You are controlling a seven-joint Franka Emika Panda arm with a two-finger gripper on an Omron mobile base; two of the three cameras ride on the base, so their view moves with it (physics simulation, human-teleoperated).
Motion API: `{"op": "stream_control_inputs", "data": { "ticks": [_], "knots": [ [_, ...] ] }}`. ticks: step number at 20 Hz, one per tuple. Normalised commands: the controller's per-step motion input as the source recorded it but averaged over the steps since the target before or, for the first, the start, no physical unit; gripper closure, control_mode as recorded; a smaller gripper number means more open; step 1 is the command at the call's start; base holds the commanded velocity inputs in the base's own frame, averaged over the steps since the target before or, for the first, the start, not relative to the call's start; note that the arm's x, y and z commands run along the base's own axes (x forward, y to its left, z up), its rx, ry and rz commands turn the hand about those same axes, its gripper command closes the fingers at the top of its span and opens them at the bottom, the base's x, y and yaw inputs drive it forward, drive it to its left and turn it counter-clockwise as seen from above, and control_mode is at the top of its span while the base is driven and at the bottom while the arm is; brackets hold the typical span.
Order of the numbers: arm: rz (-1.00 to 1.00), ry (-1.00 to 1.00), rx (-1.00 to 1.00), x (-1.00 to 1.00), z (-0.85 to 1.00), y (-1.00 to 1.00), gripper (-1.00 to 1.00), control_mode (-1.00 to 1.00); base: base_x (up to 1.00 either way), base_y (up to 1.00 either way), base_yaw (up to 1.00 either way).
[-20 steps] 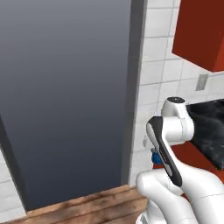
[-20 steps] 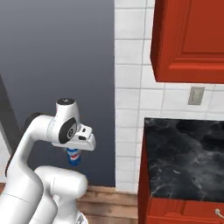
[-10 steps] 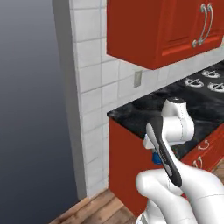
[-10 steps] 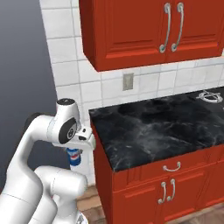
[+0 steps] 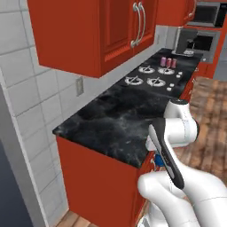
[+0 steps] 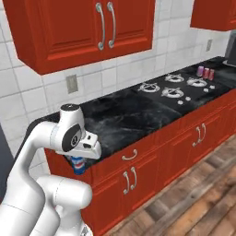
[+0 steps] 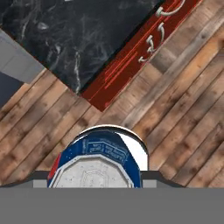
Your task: Four empty soda cans are scattered around the kitchen. Gather all the cans and cluster them next to the stove for recycling.
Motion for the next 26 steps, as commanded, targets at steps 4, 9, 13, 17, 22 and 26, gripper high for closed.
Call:
{"op": "stream_control_inputs", "data": {
  "ticks": [4, 9, 13, 17, 22, 26],
  "knots": [
    [0.0, 0.0, 0.0, 0.0, 0.0, 0.0, 1.0, 1.0, 0.0, -0.49, -0.53],
    [0.0, 0.0, 0.0, 0.0, 0.0, 0.0, 1.0, 1.0, 0.04, -0.46, -0.52],
    [0.0, 0.0, 0.0, 0.0, 0.0, 0.0, 1.0, 1.0, 0.14, -0.51, -0.5],
    [0.0, 0.0, 0.0, 0.0, 0.0, 0.0, 1.0, 1.0, 0.21, -0.6, -0.48],
    [0.0, 0.0, 0.0, 0.0, 0.0, 0.0, 1.0, 1.0, 0.3, -0.51, -0.43],
    [0.0, 0.0, 0.0, 0.0, 0.0, 0.0, 1.0, 1.0, 0.7, -0.2, -0.22]
  ]
}}
